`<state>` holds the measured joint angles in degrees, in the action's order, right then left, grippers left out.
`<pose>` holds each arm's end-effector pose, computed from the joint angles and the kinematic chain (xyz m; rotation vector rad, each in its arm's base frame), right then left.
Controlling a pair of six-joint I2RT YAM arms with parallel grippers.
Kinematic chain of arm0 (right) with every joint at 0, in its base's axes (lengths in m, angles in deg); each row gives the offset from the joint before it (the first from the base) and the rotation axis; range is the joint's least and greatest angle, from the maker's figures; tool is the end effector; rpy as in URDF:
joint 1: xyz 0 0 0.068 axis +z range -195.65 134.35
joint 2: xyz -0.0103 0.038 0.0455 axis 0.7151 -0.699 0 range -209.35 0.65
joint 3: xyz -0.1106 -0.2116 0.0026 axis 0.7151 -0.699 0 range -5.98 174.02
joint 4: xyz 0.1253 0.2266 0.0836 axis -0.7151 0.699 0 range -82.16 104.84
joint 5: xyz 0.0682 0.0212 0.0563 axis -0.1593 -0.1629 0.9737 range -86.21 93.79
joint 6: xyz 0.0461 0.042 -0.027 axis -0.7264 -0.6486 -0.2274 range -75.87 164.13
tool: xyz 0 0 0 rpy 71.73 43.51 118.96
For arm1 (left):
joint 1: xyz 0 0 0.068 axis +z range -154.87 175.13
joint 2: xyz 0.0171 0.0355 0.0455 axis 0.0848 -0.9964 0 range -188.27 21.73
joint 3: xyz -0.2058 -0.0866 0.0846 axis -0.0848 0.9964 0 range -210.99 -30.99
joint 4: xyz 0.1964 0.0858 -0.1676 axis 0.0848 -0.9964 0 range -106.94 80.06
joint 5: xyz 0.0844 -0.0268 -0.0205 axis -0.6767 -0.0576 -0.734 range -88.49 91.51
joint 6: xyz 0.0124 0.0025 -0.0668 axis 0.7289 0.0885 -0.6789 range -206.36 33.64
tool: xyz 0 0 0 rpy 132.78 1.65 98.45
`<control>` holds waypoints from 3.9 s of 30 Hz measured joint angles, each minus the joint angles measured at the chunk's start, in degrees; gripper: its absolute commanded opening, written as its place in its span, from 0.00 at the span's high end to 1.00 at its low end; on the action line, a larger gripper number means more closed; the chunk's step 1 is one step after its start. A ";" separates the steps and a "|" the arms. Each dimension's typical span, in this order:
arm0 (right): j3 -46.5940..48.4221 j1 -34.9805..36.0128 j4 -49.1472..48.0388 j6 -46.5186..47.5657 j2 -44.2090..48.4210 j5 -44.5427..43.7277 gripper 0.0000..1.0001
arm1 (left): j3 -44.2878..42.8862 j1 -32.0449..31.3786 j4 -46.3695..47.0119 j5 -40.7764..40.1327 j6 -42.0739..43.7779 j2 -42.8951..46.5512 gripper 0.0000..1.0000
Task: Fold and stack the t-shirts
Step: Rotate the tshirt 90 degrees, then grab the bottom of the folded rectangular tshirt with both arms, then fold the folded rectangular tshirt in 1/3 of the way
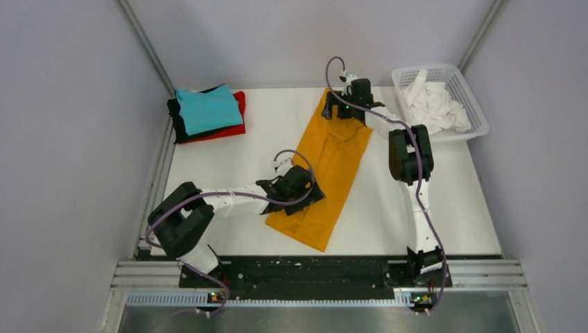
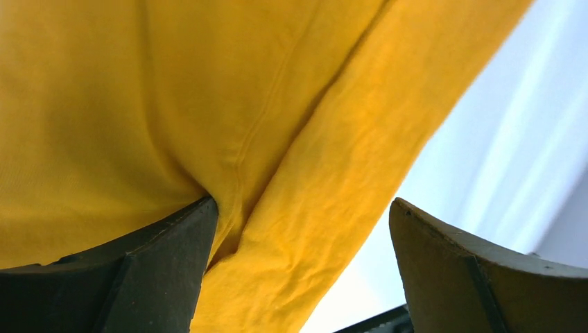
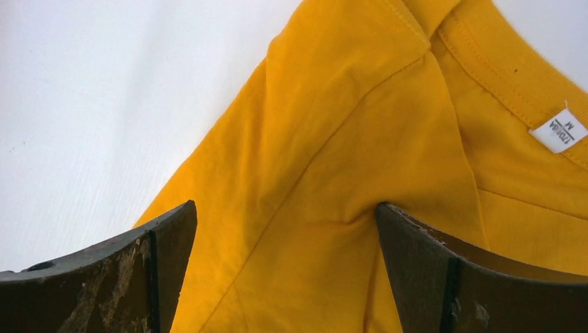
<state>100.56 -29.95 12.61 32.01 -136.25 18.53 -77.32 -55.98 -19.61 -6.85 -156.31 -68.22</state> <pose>0.5182 0.1601 0.1190 -0.2176 2.2044 0.5533 0.2092 -0.2466 0.1061 -0.4925 2.5795 -0.6641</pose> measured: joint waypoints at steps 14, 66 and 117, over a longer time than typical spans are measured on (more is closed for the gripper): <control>20.61 -0.11 12.55 5.60 -10.03 2.97 0.01 | -0.31 -6.23 1.81 -2.51 -2.10 1.27 0.01; -79.36 53.81 11.89 -17.55 72.35 -22.23 0.28 | 19.41 -2.99 -0.35 -3.39 14.19 19.39 1.00; -70.03 30.01 12.74 -16.61 74.18 -39.78 1.00 | -11.50 10.97 -1.25 3.39 30.34 0.59 1.00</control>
<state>30.53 0.06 25.36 15.40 -62.07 -21.25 -88.81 -45.01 -20.86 -3.46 -125.97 -67.63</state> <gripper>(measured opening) 0.011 0.024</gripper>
